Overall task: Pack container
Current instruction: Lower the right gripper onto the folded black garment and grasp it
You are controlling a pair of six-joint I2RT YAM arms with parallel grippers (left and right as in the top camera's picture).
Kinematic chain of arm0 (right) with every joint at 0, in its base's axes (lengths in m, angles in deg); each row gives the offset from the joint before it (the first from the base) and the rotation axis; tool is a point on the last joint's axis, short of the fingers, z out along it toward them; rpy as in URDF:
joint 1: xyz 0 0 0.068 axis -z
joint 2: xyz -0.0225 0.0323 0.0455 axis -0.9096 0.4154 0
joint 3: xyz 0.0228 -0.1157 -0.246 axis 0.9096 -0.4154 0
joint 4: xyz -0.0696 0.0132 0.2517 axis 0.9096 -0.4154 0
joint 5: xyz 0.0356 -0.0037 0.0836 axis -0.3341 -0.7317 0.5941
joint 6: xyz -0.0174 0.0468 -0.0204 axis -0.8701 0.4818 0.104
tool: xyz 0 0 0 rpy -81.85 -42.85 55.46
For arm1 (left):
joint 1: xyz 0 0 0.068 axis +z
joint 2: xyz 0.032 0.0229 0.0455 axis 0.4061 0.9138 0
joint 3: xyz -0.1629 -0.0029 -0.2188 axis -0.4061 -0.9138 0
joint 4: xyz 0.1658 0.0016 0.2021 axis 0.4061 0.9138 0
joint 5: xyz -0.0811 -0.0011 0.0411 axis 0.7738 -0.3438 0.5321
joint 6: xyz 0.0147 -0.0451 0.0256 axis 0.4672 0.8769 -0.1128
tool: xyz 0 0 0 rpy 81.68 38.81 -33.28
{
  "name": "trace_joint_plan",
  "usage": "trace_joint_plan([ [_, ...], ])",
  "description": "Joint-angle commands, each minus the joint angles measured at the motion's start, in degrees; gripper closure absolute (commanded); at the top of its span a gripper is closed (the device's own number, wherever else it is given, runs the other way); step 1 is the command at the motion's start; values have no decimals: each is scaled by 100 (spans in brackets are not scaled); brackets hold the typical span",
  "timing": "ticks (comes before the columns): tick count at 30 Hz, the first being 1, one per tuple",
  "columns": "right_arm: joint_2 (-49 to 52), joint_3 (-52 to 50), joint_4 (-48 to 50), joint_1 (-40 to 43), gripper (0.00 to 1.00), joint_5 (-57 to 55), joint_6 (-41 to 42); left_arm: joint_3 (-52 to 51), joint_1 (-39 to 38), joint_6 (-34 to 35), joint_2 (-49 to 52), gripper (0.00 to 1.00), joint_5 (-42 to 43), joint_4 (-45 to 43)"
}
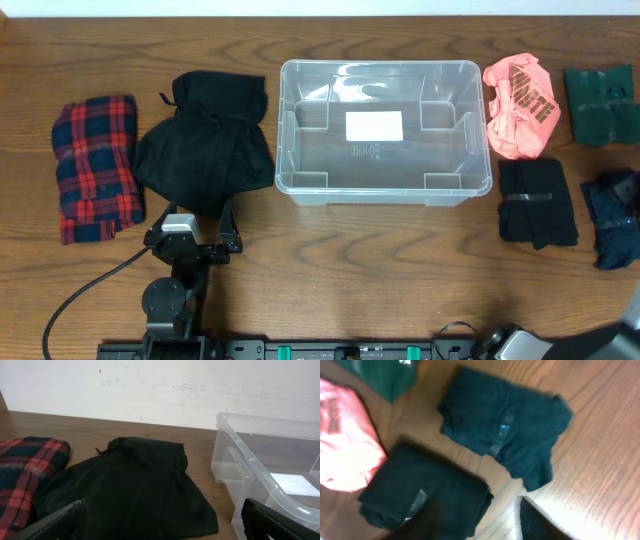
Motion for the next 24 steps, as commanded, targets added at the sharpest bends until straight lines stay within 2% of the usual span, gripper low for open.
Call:
trace_joint_plan([
  [1,503,-63,42,55,38,28,-26,-83,-24,-9,-35,2,42,210],
  [3,835,-63,120,55,32,59,-105,-83,-24,-9,-35,2,42,210],
  [6,1316,-63,387,55,8,546,-525,-83,-24,-9,-35,2,42,210],
  [7,1502,-63,503,52,3,905,-730,-83,-24,-9,-35,2,42,210],
  [12,2090,-63,584,33,2,1797,-1320,-83,-24,-11,-35,2,42,210],
  [24,2538,-63,170,-400,2,1834,-1414,-83,-24,-9,-35,2,42,210],
])
